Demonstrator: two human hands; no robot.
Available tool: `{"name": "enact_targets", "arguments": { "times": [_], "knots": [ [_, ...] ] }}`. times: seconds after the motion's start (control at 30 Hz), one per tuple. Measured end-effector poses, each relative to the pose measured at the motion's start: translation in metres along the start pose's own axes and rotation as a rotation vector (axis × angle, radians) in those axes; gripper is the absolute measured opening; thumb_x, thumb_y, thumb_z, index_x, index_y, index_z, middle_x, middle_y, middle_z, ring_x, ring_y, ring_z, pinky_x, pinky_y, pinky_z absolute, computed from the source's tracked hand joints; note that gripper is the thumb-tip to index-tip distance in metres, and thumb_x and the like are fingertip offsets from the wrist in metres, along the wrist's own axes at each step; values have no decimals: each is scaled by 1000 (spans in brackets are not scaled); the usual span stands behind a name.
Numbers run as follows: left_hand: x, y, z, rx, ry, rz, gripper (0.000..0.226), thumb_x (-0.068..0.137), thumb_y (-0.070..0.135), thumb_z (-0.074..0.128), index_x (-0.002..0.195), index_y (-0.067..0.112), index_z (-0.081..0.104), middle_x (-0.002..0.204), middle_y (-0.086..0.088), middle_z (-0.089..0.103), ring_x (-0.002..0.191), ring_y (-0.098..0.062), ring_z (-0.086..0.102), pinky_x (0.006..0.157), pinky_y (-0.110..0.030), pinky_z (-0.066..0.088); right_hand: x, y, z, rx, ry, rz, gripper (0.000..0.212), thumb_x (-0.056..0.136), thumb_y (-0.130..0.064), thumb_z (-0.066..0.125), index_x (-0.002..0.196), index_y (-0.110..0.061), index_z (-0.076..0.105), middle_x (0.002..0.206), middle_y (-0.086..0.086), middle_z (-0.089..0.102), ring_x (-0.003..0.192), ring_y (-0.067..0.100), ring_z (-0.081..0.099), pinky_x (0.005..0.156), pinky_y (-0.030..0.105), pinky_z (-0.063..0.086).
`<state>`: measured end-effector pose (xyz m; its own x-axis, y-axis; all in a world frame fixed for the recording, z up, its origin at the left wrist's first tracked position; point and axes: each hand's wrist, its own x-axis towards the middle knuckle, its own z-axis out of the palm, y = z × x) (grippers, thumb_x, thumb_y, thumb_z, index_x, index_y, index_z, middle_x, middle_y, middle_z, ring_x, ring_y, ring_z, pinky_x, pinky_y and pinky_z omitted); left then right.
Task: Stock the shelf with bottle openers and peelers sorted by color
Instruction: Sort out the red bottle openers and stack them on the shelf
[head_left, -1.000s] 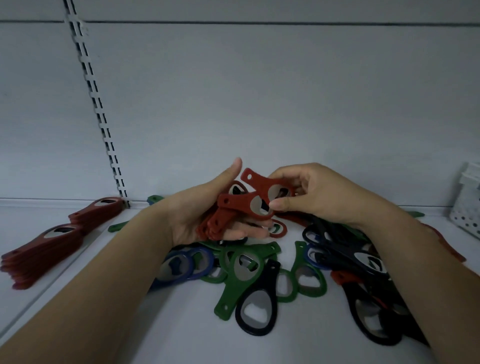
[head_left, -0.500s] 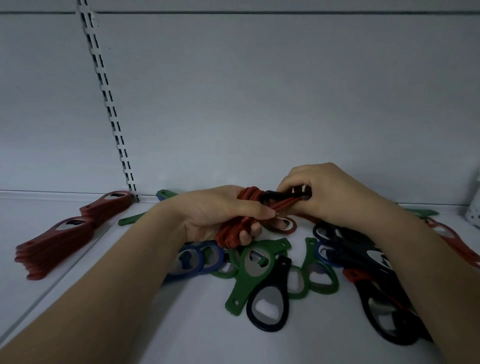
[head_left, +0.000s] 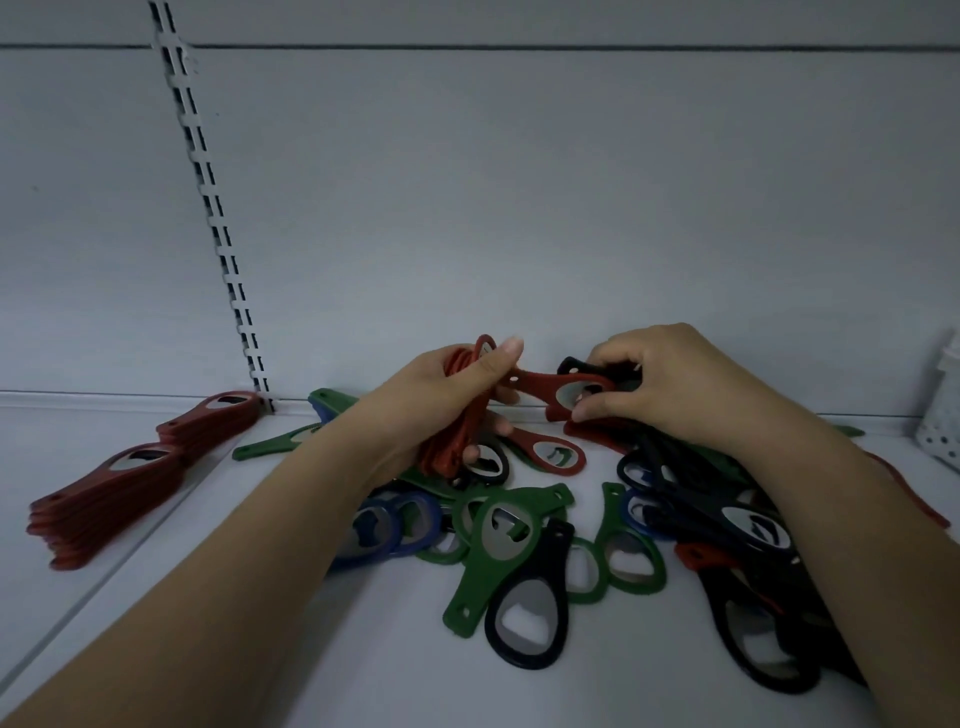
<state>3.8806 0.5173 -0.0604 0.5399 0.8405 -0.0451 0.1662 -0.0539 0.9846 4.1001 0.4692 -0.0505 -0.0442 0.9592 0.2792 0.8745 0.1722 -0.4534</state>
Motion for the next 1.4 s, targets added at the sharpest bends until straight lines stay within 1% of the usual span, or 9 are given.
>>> {"name": "enact_targets", "arguments": {
  "times": [0.2,0.4,0.57,0.67,0.77,0.93,1.17,1.3,1.4],
  "knots": [
    [0,-4,3,198,-48,40,34,89,43,68,104,13,67,76,-13,74,42,-16,54,42,-23,46,1,-6,10,-98,-29,-15,39,68,-52,83,77,-18,65,73,-2,61,66,18,57,62,36,47],
    [3,-5,-6,-28,-39,-15,18,93,16,67,111,13,66,76,-14,73,44,-13,59,42,-21,48,2,9,3,-36,14,31,25,84,-45,72,78,-21,68,72,-2,62,61,11,54,57,24,38],
    [5,-8,-6,-131,-75,6,29,93,7,64,121,12,60,76,-16,71,47,-15,58,44,-21,50,6,17,13,-187,-69,65,27,97,-45,54,98,-24,72,91,-5,65,83,11,61,78,31,50],
    [8,-11,-3,-91,-66,30,33,96,5,58,126,19,58,76,-15,71,52,-19,58,49,-26,52,5,4,10,191,110,50,26,100,-39,50,105,-26,72,93,-9,71,85,5,66,81,22,53],
    [14,-18,0,-44,-46,105,37,93,16,65,127,29,58,81,-13,67,66,-27,58,58,-33,54,3,-7,10,631,35,47,22,95,-25,61,110,-14,72,92,3,77,86,13,74,79,18,57],
    [14,-21,5,19,-127,207,48,82,33,77,127,34,58,77,-9,60,66,-22,55,56,-30,51,4,-9,16,887,-18,-38,26,94,-21,59,115,-10,70,103,8,76,99,19,72,86,25,57],
    [5,-7,-14,-110,158,234,46,79,17,79,118,19,54,86,-9,61,69,-21,69,75,-44,61,6,-13,22,442,142,-77,27,102,-35,49,111,-24,73,92,-9,74,80,4,69,74,18,53],
    [-38,3,-39,29,201,287,58,84,25,70,133,38,42,101,-8,61,90,-23,74,80,-39,61,1,-22,26,246,88,-137,34,99,-46,46,113,-26,70,94,-16,72,81,-4,66,74,8,50],
    [-82,-11,-56,334,357,411,49,81,39,69,124,43,47,104,-10,61,92,-25,70,81,-43,61,-1,-32,28,223,65,-175,40,96,-52,43,114,-28,70,95,-18,71,82,-6,66,75,10,51]
  ]
}}
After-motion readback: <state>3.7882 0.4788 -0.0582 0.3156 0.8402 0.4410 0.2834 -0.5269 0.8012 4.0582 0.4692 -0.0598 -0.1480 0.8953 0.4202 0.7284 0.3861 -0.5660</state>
